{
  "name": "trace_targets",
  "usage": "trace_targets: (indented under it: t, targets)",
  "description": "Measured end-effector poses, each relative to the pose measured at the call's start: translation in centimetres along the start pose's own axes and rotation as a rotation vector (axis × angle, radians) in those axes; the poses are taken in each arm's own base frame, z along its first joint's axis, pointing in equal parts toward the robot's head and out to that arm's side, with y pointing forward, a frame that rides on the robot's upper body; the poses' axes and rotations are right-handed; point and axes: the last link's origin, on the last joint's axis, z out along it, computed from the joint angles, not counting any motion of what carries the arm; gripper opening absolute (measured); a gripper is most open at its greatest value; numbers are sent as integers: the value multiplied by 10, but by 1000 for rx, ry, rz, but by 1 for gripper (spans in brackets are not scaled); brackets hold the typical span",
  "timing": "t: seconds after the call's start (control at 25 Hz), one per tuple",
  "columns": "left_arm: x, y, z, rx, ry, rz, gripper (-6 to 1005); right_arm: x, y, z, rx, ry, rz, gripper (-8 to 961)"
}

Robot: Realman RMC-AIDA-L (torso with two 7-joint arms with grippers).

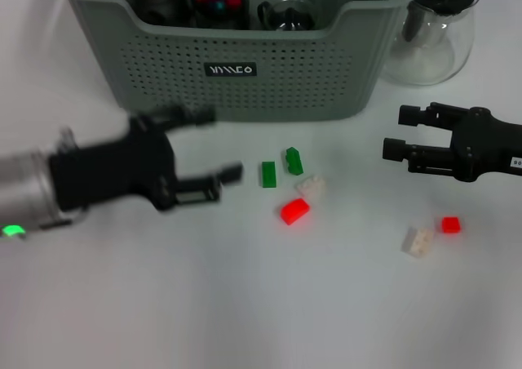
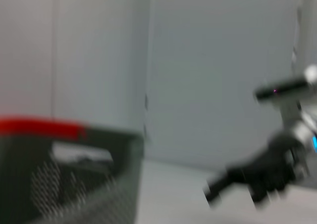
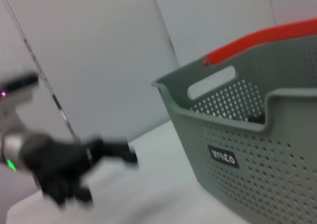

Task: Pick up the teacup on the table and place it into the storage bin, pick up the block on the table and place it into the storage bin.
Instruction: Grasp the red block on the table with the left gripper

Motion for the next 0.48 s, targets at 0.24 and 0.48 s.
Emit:
trace_targets:
  t: [0.24, 0.48]
  targets:
    - [-39, 17, 29, -40, -53, -12, 843, -2, 14, -8, -52, -97, -169, 812]
    - [-54, 20, 54, -68, -141, -9, 815, -4, 10, -22, -2, -147, -146, 761]
